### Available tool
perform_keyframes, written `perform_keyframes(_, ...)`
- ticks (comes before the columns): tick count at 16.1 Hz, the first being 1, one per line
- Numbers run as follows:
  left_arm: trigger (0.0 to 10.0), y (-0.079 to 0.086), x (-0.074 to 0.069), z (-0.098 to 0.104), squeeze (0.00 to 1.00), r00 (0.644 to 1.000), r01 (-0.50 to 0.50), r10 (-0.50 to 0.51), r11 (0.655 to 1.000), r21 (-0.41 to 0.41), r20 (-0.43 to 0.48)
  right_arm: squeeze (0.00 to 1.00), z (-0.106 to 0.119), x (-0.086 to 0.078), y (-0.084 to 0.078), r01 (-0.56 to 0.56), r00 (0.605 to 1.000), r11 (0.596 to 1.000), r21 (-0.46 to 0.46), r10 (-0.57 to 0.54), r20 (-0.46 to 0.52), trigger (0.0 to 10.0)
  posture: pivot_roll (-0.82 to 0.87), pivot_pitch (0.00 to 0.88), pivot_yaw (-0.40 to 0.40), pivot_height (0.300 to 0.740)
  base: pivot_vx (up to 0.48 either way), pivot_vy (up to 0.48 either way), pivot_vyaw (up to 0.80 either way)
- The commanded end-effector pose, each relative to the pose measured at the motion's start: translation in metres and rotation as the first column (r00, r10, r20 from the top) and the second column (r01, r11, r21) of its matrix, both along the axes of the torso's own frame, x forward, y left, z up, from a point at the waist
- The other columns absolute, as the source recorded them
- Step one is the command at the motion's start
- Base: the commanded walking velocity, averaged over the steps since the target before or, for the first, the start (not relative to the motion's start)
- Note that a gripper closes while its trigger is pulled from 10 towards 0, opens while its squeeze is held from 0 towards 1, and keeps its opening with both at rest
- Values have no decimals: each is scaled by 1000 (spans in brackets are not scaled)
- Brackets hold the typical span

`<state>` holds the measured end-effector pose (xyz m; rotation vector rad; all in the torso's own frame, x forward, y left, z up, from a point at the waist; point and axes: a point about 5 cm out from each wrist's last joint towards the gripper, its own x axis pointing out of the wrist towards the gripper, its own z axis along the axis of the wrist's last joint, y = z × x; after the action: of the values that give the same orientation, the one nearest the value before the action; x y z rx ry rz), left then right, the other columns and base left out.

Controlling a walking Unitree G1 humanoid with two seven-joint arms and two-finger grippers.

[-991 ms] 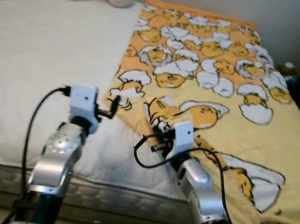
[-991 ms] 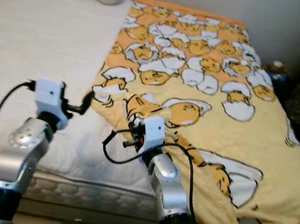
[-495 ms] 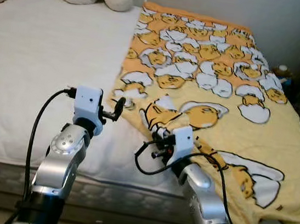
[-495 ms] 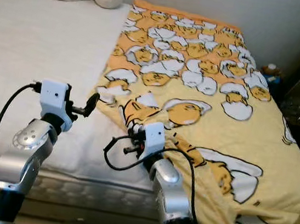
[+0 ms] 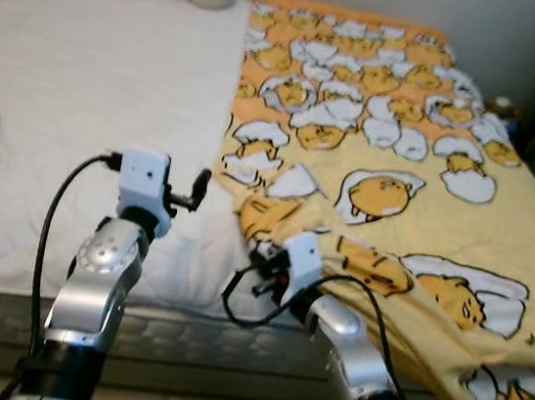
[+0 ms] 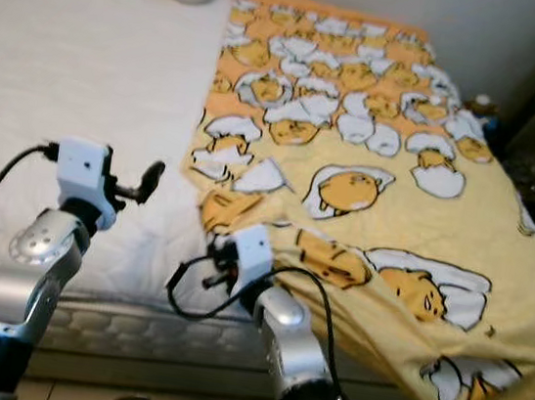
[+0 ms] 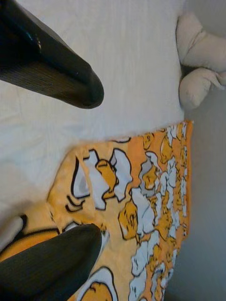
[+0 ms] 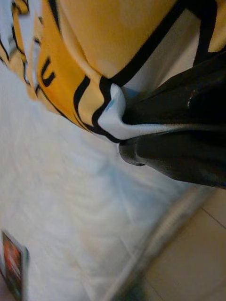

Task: Clean up the room

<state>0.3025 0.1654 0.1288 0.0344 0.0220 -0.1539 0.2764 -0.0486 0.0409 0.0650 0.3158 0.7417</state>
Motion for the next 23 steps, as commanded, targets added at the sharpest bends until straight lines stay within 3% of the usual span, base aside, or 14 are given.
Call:
perform_keyframes(1,10000,-8,-1,1,0,1000,25,-25,1000,-1,5,0,-1,-3,2,-61,998,998,-7,61,10,0,133,47,-39,740,0,0,0)
perform_keyframes(3,10000,-7,-2,2,0,1000,23,-23,1000,5,7,0,-5,-14,11,-146,989,989,12,146,6,0,139,50,-40,740,0,0,0)
perform_keyframes(6,10000,-7,-3,3,0,1000,24,-24,1000,11,10,0,-10,-26,12,-192,981,981,34,192,-12,0,139,55,-41,740,0,0,0)
perform_keyframes(8,10000,-7,-4,1,0,1000,26,-26,1000,11,3,0,-17,-42,10,-239,969,970,52,241,-44,0,130,65,-37,740,0,0,0)
perform_keyframes(13,10000,-7,-7,0,0,999,37,-37,999,24,-9,0,-36,-59,5,-221,965,973,62,227,-128,0,131,97,-18,740,0,0,0)
perform_keyframes(20,10000,-9,0,3,0,998,56,-56,998,22,-3,0,-37,-46,-4,-126,985,992,26,128,-120,0,114,72,-9,740,0,396,0)
perform_keyframes(23,10000,-5,-5,-3,0,998,63,-62,998,18,-26,0,-42,-47,-8,-118,983,993,7,118,-137,0,112,73,-8,740,0,320,0)
